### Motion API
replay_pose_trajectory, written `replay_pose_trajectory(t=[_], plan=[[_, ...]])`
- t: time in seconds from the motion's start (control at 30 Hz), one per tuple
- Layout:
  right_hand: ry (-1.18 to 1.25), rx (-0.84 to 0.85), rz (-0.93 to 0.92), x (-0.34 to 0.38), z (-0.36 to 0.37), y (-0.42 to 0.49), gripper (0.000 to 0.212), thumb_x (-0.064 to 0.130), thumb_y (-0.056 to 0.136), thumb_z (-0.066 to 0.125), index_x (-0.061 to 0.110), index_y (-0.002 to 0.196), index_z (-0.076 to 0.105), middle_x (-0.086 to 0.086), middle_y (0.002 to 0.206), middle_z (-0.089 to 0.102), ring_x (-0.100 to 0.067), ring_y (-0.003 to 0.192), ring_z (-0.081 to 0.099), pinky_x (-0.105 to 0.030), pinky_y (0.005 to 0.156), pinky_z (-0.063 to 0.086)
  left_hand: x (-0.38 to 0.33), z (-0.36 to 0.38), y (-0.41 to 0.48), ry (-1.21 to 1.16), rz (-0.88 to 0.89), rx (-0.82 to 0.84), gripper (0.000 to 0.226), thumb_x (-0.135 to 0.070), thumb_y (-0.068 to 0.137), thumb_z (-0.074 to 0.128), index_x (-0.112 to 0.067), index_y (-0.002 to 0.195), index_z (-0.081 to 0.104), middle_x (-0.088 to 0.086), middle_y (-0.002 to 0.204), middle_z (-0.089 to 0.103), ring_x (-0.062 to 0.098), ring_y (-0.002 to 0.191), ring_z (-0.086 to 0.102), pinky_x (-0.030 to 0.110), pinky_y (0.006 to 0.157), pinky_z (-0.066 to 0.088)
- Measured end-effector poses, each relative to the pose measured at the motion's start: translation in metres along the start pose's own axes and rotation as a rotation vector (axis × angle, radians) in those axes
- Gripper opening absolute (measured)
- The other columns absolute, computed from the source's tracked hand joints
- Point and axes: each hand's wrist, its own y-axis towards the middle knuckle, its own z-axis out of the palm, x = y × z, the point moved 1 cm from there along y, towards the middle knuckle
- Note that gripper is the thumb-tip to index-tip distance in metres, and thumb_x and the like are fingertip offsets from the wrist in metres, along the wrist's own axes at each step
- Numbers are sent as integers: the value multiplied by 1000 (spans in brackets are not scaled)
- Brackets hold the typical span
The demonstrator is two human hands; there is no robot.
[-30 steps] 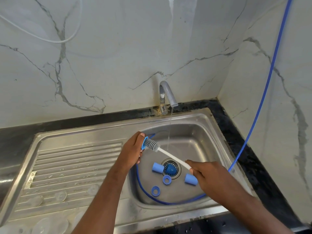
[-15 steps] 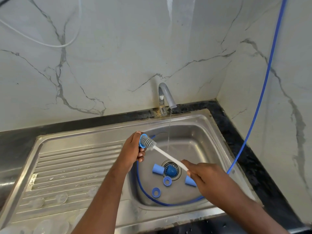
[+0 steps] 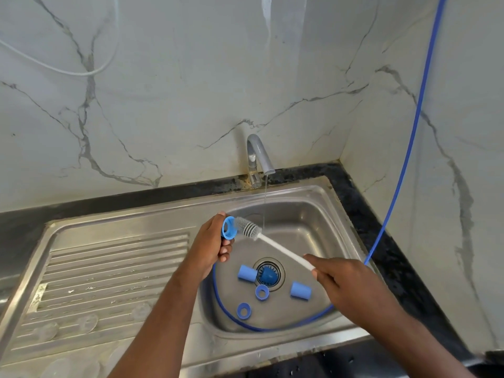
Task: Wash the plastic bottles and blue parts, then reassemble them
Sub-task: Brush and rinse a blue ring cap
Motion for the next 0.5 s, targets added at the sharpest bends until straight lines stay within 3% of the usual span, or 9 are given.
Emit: replay_pose_trajectory(t=[0.1,0.17,0.23,0.37,0.5], plan=[[118,-76,39,-2,1,-9,25,37,101,51,50,122,58,9,66,52,-13,65,52,-29,62,47,11,11,-2,-153,-86,30,51,-55,105,36,-10,103,60,1,60,37,11,48,32,25,44,30],[129,-95,132,-6,6,-13,13,44,100,53,38,104,63,8,62,51,-11,59,49,-31,61,47,21,23,-1,-210,-134,71,56,-62,102,35,-12,101,59,0,61,38,11,50,33,24,47,32],[134,-112,219,-12,12,-16,21,46,100,52,29,89,57,7,62,50,-11,59,49,-34,61,46,32,42,-3,-191,-169,123,60,-65,100,34,-11,105,59,1,61,39,12,51,34,26,50,36],[144,-163,371,-34,23,-31,17,37,100,54,24,89,57,4,77,60,-15,73,59,-38,69,51,51,84,-10,-186,-224,267,66,-67,99,34,-11,124,59,2,64,40,14,55,37,29,54,42],[94,-231,563,-72,21,-66,13,35,94,62,28,83,59,7,83,59,-16,78,60,-38,70,51,67,129,-20,-171,-272,385,58,-62,97,42,-10,114,59,4,64,43,15,53,43,30,54,48]])
